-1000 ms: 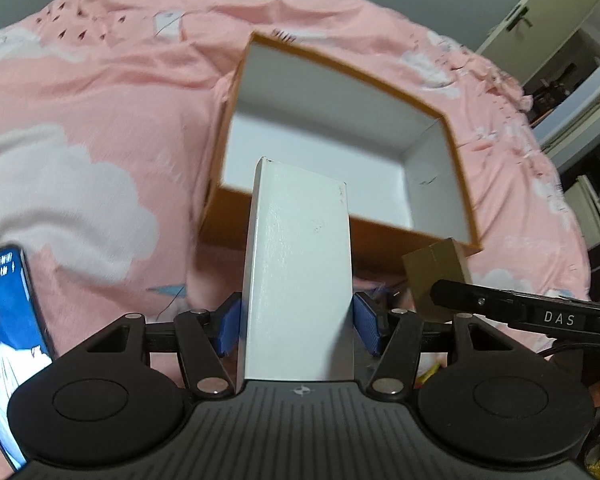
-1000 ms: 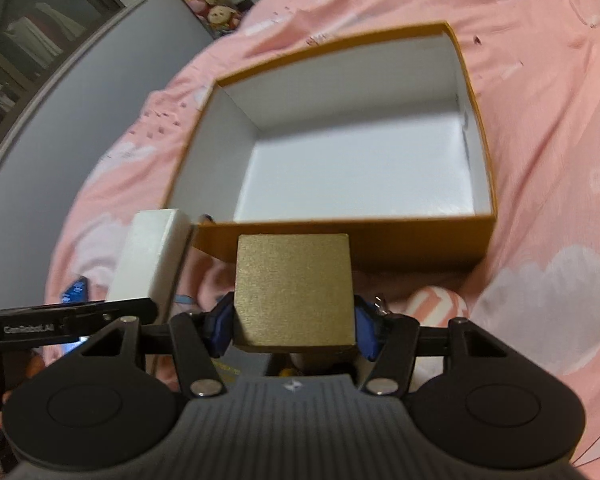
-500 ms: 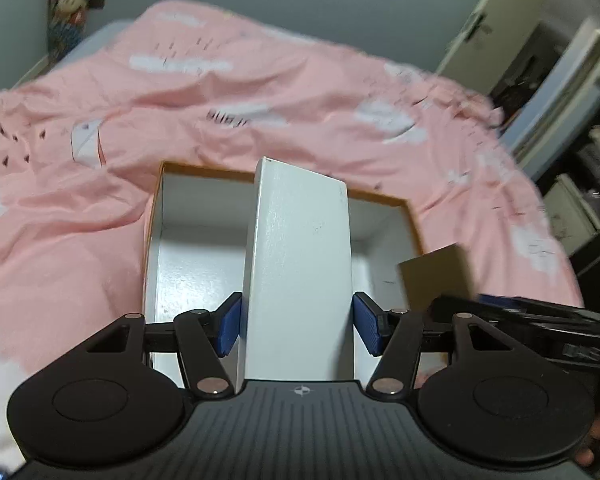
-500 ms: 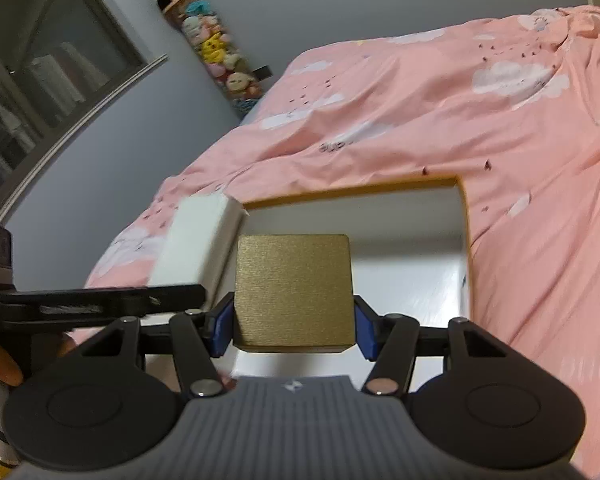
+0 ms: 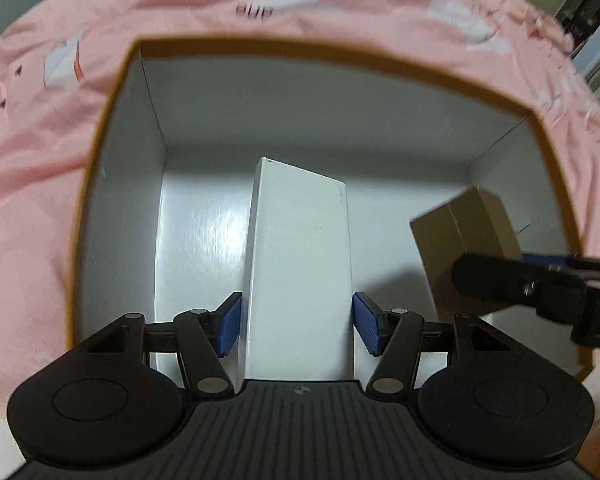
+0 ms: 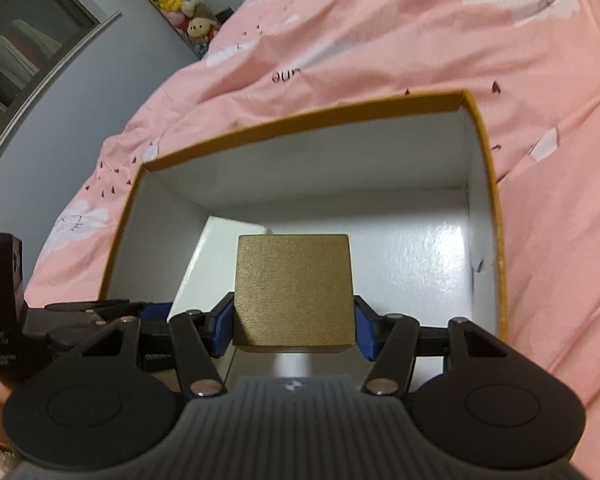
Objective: Organize objects
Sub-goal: 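Lower the white box into the orange box and open the left tool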
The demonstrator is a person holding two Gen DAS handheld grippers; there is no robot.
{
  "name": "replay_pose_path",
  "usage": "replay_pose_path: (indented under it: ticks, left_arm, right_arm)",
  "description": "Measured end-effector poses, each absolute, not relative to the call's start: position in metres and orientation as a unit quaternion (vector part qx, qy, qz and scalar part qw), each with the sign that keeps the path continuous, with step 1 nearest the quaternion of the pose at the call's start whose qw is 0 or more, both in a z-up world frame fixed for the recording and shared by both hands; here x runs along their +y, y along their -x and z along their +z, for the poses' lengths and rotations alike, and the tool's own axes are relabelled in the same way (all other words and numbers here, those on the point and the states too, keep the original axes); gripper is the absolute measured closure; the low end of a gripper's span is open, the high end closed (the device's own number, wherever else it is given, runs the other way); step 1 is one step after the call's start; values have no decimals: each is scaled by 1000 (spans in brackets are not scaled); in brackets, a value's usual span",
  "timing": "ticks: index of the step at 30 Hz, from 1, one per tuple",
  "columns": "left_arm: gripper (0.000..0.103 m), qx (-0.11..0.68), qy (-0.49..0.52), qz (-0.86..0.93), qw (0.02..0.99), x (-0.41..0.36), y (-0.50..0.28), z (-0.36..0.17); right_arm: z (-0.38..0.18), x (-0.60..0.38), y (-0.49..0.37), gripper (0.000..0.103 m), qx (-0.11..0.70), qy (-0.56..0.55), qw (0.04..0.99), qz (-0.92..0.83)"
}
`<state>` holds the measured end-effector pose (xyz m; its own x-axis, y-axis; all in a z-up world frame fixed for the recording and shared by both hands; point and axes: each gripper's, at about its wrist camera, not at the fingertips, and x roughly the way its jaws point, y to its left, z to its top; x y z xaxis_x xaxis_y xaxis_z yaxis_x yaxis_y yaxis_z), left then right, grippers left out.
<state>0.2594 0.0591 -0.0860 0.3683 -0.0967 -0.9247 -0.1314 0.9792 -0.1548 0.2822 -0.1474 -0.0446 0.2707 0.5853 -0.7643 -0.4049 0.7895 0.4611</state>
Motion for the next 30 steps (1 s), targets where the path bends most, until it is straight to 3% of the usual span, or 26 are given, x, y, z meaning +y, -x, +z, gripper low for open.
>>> replay_pose_path:
  ticks: [15, 27, 30]
  left_arm:
    - [31, 609, 59, 39, 790, 66, -250, -99]
    - [28, 548, -85, -3, 832, 37, -230, -66]
    - [33, 542, -108, -32, 833, 27, -232, -71]
  right_arm:
    - [-65, -142, -296, 43, 540, -83, 777, 314]
    - [-55, -146, -295, 43, 527, -73, 783, 321]
    - [-53, -148, -297, 43, 525, -76, 784, 322]
